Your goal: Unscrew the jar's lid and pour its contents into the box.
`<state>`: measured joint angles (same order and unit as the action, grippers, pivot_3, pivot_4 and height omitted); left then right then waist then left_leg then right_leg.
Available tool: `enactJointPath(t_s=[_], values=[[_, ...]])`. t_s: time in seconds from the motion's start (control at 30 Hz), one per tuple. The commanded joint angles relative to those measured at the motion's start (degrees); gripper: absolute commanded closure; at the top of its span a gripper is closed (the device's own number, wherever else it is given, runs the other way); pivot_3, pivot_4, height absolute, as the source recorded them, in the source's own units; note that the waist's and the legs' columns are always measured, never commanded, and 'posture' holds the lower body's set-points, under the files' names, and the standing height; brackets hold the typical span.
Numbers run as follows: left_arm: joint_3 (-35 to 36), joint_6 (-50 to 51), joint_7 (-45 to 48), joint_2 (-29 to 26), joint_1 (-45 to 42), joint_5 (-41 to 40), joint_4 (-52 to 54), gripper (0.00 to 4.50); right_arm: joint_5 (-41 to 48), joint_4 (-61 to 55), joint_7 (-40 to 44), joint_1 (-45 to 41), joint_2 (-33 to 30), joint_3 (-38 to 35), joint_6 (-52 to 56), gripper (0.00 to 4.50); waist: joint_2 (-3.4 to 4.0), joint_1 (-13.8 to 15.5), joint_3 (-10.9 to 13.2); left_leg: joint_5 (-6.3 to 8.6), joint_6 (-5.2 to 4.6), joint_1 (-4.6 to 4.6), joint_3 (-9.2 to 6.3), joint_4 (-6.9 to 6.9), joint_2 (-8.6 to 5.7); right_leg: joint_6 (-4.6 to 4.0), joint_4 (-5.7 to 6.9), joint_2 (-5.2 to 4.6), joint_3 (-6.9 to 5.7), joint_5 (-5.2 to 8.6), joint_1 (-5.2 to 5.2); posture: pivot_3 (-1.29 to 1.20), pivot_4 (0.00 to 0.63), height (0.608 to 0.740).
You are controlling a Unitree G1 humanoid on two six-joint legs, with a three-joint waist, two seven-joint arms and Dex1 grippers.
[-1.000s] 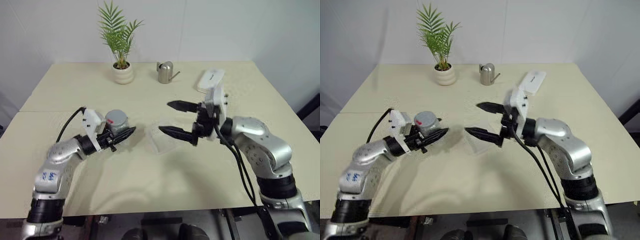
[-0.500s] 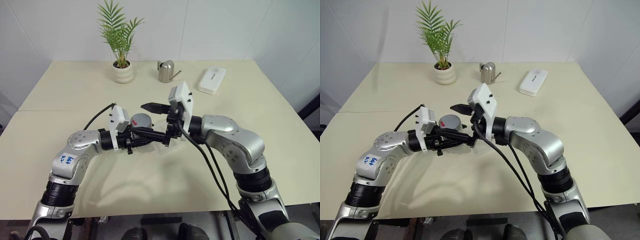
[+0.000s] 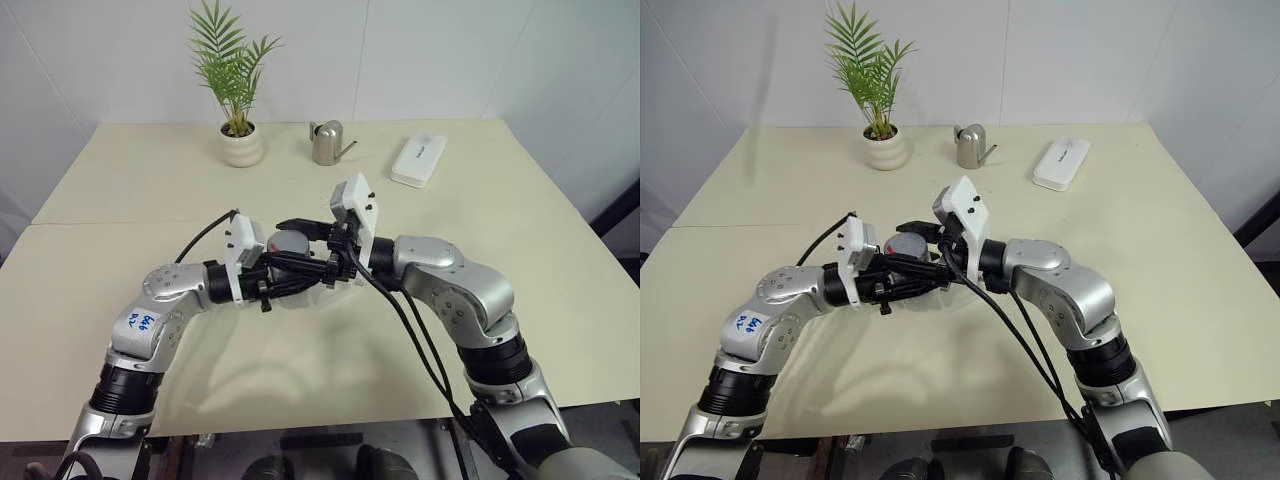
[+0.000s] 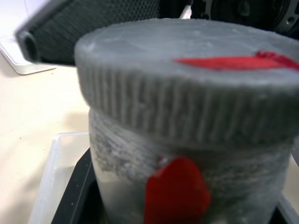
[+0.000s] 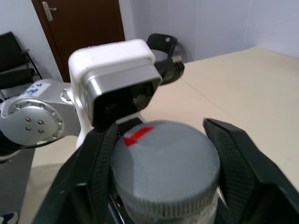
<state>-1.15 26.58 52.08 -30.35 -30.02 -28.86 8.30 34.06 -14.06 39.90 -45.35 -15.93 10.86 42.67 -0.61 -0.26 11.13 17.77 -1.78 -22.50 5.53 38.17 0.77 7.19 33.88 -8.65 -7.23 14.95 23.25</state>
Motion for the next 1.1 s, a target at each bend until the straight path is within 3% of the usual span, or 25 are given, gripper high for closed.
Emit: enactJointPath(t_s=[0.03, 0.27, 0.37, 0.47, 0.77, 0.93, 1.1], values=[[1.22, -0.57, 0.53, -0.41, 0.24, -0.58, 1.13, 2.56, 2.92, -2.88, 1.72, 0.36, 0.15, -3.04, -0.94, 1.94, 0.0, 0.01, 0.0, 0.0, 0.0, -0.01, 0.01, 0.01, -0.01, 0.0, 0.0, 0.0, 0.02, 0.0, 0.02, 0.0, 0.15, 0.74], [1.88, -4.14, 10.17, 0.35, -1.51, -4.79, -0.47, 2.56, 6.91, -1.71, 20.51, -1.52, -6.19, -2.21, -4.63, 1.94, 0.0, 0.08, 0.0, 0.01, -0.03, -0.12, 0.03, 0.04, -0.02, 0.0, 0.0, 0.0, 0.03, 0.0, 0.1, 0.0, 0.15, 0.74], [-0.51, -7.8, 15.69, 0.84, -4.4, -3.72, -3.13, 2.56, 3.78, 3.48, 35.57, -7.63, -11.47, 2.39, -8.57, 1.94, 0.0, 0.05, 0.0, 0.01, -0.03, -0.18, 0.04, 0.13, -0.03, 0.0, 0.05, 0.02, 0.04, 0.0, 0.16, 0.0, 0.15, 0.74], [-1.74, -9.57, 17.65, 1.41, -6.16, -3.1, -4.68, 2.56, 1.76, 8.99, 40.78, -12.04, -12.22, 3.87, -11.15, 1.94, 0.0, -0.04, 0.0, 0.01, -0.04, -0.16, 0.05, 0.25, -0.01, -0.02, 0.12, 0.06, 0.04, -0.02, 0.14, 0.0, 0.15, 0.74], [1.05, -10.25, 15.56, 0.52, -4.75, -2.87, -4.67, 2.56, -0.73, 14.32, 39.79, -13.49, -11.72, 1.88, -12.13, 1.94, -0.01, 0.04, 0.0, 0.02, -0.04, -0.44, -0.04, 0.47, 0.05, -0.03, 0.11, 0.07, -0.06, -0.03, 0.25, 0.0, 0.15, 0.74], [3.1, -9.94, 14.11, -1.42, -4.05, -2.57, -4.99, 2.56, -1.27, 13.98, 37.29, -12.05, -12.37, -0.49, -12.79, 0.24, -0.01, 0.14, 0.0, 0.03, -0.05, -0.6, -0.15, 0.78, 0.07, -0.04, 0.22, 0.06, -0.17, -0.04, 0.27, 0.0, 0.15, 0.74], [4.45, -9.15, 12.86, -2.36, -3.1, -2.12, -5.04, 2.56, -2.37, 12.75, 32.74, -10.62, -11.44, -2.95, -14.53, 0.07, -0.01, 0.09, 0.0, 0.02, -0.05, -0.59, -0.19, 0.84, 0.08, -0.08, 0.27, 0.05, -0.15, -0.12, 0.26, 0.0, 0.15, 0.74]])
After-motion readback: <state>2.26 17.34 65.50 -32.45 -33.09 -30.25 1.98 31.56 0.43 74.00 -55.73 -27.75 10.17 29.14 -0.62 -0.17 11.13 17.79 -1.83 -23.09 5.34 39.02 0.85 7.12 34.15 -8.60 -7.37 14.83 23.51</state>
